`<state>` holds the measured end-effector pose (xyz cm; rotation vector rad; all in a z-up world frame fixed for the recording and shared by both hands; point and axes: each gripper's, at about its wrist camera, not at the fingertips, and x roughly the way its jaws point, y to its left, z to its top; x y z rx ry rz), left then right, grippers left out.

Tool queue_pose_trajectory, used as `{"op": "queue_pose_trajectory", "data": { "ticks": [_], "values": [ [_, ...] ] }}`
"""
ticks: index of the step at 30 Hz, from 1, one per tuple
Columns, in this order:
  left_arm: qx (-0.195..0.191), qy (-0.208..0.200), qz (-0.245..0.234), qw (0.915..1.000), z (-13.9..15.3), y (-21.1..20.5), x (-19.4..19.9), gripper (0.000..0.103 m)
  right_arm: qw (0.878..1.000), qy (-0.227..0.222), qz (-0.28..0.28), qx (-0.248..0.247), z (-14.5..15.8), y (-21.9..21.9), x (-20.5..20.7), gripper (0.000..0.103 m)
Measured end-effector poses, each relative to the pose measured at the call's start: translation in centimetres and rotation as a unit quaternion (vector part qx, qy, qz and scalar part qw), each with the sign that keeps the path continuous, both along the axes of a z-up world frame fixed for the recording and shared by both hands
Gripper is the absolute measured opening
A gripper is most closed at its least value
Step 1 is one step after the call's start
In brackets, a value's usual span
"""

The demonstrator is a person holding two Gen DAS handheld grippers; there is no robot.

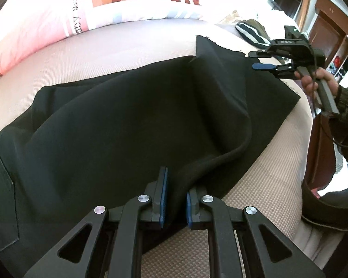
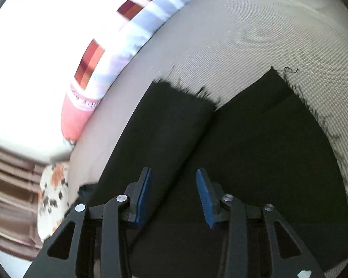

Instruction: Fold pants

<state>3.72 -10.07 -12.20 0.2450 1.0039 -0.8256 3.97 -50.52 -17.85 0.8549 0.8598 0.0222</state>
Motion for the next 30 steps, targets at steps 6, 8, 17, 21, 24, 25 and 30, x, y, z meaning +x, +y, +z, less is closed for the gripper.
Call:
{"op": "queue_pose_trajectory", "data": {
  "ticks": [6, 8, 17, 21, 24, 25, 30],
  "values": [
    [-0.004, 0.009, 0.007, 0.9999, -0.1, 0.1, 0.1, 0.014, 0.999, -0.005, -0.038, 0.014, -0.8, -2.2, 2.7, 0.023],
    [-0.008, 0.016, 0.009, 0.9998, -0.1, 0.2, 0.3, 0.014, 0.998, -0.009, -0.052, 0.025, -1.2, -2.8, 3.2, 0.02],
    [-0.006, 0.016, 0.01, 0.9998, -0.2, 0.2, 0.3, 0.014, 0.998, -0.023, -0.059, -0.028, 2.4, -3.3, 3.5, 0.004],
    [-0.004, 0.007, 0.007, 0.9999, 0.1, -0.1, 0.0, 0.014, 0.989, -0.061, -0.059, -0.118, 9.0, -1.5, 0.6, 0.004],
    [-0.01, -0.006, 0.001, 0.9999, 0.7, -0.4, -0.3, 0.014, 0.976, -0.062, -0.078, -0.196, 11.8, -0.4, -3.7, 0.004],
    [-0.009, -0.011, -0.002, 0.9999, 0.7, -0.5, -0.5, 0.014, 0.971, -0.051, -0.091, -0.216, 11.7, -0.3, -5.6, 0.004],
    [0.011, -0.021, -0.028, 0.9993, 0.1, -1.4, -0.8, 0.014, 0.968, 0.045, -0.139, -0.205, 5.0, -1.9, -11.9, 0.003]
  ]
}}
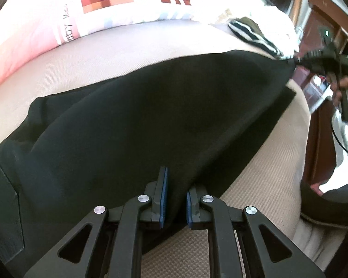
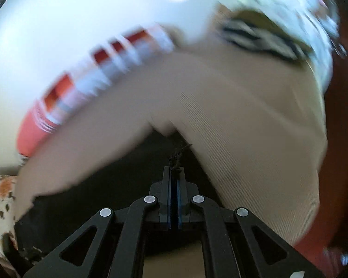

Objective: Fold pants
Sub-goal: 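Grasp the frayed hem corner with the right gripper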

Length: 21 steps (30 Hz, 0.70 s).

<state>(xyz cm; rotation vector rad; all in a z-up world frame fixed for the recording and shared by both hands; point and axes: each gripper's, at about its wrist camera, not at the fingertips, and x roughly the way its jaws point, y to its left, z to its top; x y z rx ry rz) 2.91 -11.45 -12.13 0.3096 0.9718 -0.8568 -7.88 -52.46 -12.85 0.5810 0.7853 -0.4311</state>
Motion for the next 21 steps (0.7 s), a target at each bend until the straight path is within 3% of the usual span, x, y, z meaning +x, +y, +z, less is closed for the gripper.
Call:
{"op": "queue_pose_trajectory", "data": {
  "ticks": [4, 10, 13, 18, 21],
  "values": [
    [0.021, -0.024, -0.027, 0.9991, -0.1, -0.7, -0.4, 0.014, 0.998, 0.037, -0.026, 0.039, -5.3, -0.6, -2.0, 0.002],
    [0.037, -0.033, -0.041, 0.9979, 0.1, -1.2, -0.6, 0.014, 0.999, 0.012, -0.026, 0.018, -4.3, -0.3, -1.9, 0.002],
    [0.04, -0.035, -0.044, 0.9976, 0.0, -1.1, -0.9, 0.017, 0.999, 0.036, -0.019, -0.007, -5.1, 0.5, -1.6, 0.002],
    [0.005, 0.027, -0.06, 0.9978, 1.6, 0.6, -0.6, 0.032, 0.999, 0.032, -0.024, -0.001, -5.9, 0.5, -1.9, 0.002],
    [-0.022, 0.022, -0.055, 0.998, 3.2, 2.3, -0.5, 0.044, 0.999, 0.034, -0.022, -0.011, -5.4, 0.5, -1.6, 0.002]
  ]
}}
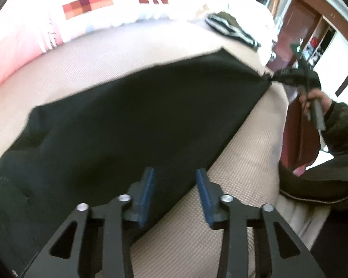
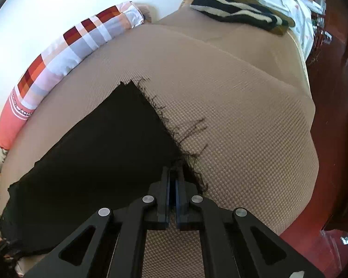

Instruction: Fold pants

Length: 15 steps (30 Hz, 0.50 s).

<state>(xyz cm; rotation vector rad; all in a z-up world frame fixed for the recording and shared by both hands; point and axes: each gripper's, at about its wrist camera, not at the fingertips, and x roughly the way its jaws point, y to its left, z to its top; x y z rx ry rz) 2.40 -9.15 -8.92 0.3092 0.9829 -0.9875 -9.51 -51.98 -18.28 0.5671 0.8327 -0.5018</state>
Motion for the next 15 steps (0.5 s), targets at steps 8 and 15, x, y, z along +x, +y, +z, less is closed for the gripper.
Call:
{"op": "queue_pose_trajectory", "data": {
  "ticks": [8, 15],
  "values": [
    [-0.009, 0.021, 0.095, 0.9952, -1.2, 1.3, 3.1, 0.046, 1.0, 0.014, -0.005, -0.016, -0.3, 0.5, 0.3, 0.001],
    [0.011, 0.029, 0.077, 0.9966, -3.1, 0.4, 1.6, 0.049, 1.0, 0.007, 0.011, -0.016, 2.7, -0.7, -0.3, 0.035]
  ]
}}
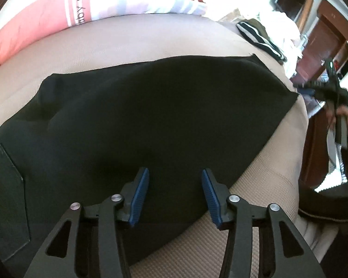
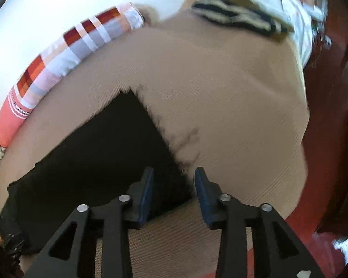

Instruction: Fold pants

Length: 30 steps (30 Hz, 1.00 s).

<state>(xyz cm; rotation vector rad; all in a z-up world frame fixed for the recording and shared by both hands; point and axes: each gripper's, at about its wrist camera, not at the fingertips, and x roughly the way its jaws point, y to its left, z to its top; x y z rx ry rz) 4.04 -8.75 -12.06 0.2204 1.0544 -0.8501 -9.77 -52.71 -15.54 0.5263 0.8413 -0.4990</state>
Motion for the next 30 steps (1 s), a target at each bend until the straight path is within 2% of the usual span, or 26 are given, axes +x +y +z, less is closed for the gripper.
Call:
{"op": "queue_pose_trajectory", "data": {
  "ticks": [2, 6, 11, 14, 17, 23, 30],
  "values": [
    [-0.001, 0.007, -0.001, 1.0, 0.1, 0.2, -0.1, 0.05, 1.0, -0.013, 0.026, 0.008, 1.2, -0.6, 0.7, 0.035],
    [-0.017, 0.03, 0.023, 0.9991, 0.4, 0.4, 1.1, 0.05, 0.991, -0.051, 0.102, 0.065, 2.6, -2.1, 4.6, 0.035],
    [-0.04, 0.017, 0.073, 0.9964, 1.3, 0.9, 2.3, 0.05, 0.974, -0.058, 0.167, 0.142, 1.4, -4.1, 10.8, 0.026],
    [-0.05, 0.022, 0.105, 0.993, 1.3, 1.4, 3.1, 0.05, 0.969, -0.045, 0.174, 0.169, -0.1, -5.6, 13.5, 0.02],
    [-0.046, 0.029, 0.125, 0.9906, 1.0, 1.7, 3.9, 0.05, 0.968, -0.035, 0.174, 0.18, -1.3, -6.7, 15.1, 0.02],
    [-0.033, 0.04, 0.134, 0.9896, 0.2, 1.4, 4.6, 0.05, 0.966, -0.014, 0.186, 0.179, -2.9, -7.4, 16.9, 0.02],
    [-0.022, 0.03, 0.121, 0.9919, 0.1, 0.7, 5.2, 0.05, 0.952, -0.031, 0.226, 0.202, -3.6, -7.2, 17.3, 0.02]
  ]
}}
